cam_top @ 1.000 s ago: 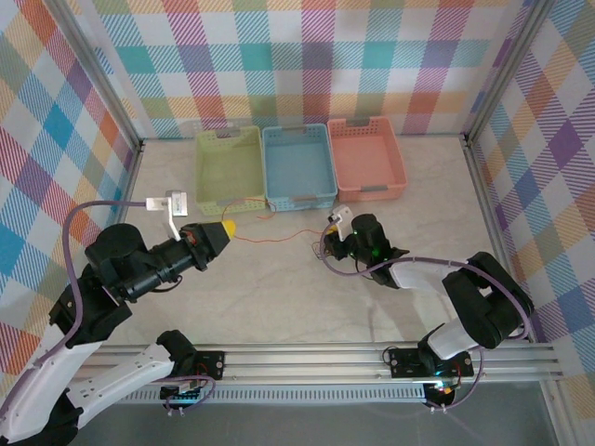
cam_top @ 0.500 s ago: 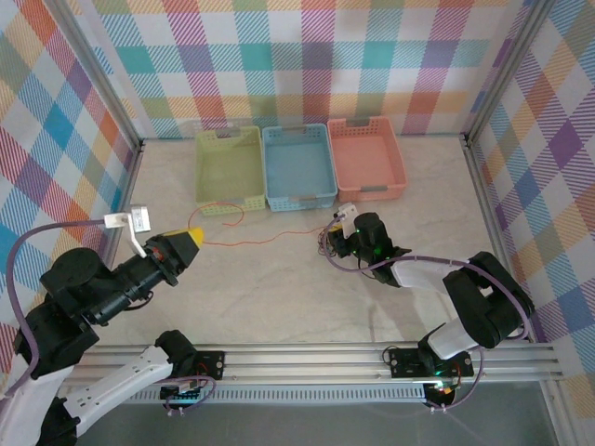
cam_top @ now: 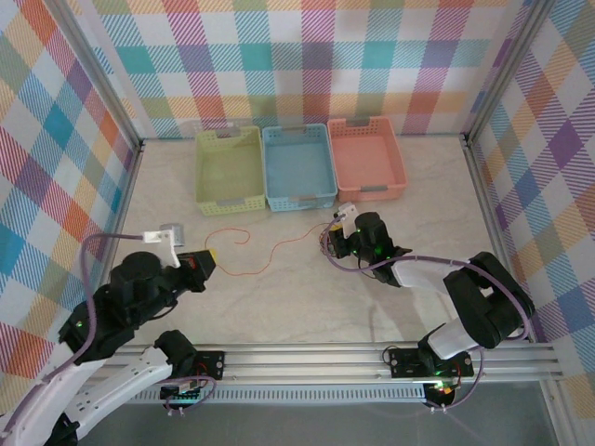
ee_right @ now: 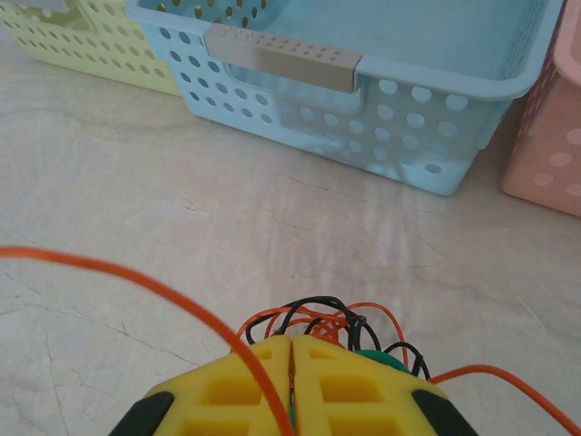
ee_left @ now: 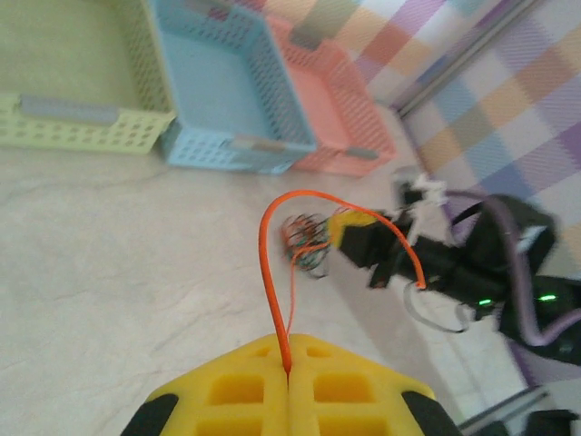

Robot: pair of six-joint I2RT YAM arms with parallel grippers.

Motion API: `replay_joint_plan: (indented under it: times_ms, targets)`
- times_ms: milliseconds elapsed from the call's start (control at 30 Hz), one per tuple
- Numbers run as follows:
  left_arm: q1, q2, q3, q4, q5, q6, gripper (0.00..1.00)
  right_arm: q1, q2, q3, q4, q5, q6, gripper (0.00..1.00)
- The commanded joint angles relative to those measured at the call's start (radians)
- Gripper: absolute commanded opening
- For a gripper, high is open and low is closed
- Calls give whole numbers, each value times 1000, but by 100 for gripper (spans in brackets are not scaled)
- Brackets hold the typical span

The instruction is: Untangle the cables

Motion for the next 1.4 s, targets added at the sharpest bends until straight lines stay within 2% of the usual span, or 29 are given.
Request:
replay_joint_plan:
  times_ms: [0, 133, 200, 267, 500, 600, 767, 1000, 1300, 1367]
  targets:
    - [-10, 80, -82, 17, -14, -30, 14, -3, -27, -10, 36, -32, 1, 9]
    - [-10, 164, -117, 47, 28, -35, 58, -4, -27, -12, 42, -48, 0, 9]
    - [-10, 184, -112, 59, 46, -30, 72, -3, -25, -10, 44, -55, -2, 9]
    - [-10, 202, -97, 74, 66, -15, 79, -3, -24, -8, 45, -64, -2, 9]
    - [-8, 373, -40, 232, 214, 71, 81, -3, -16, -4, 50, -86, 1, 9]
    - [-5, 547, 1, 333, 268, 108, 82, -3, -16, -10, 65, -90, 2, 9]
    - [21, 869, 162, 372, 361, 159, 79, -4, -18, -10, 60, -89, 0, 9]
    - [71, 1124, 310, 386, 502, 191, 73, -3, -15, -5, 53, -94, 0, 10]
    - [87, 1216, 357, 350, 402, 219, 69, -3, -12, 0, 52, -97, 1, 10]
    - [88, 1246, 375, 344, 409, 216, 64, -3, -11, 0, 50, -97, 1, 10]
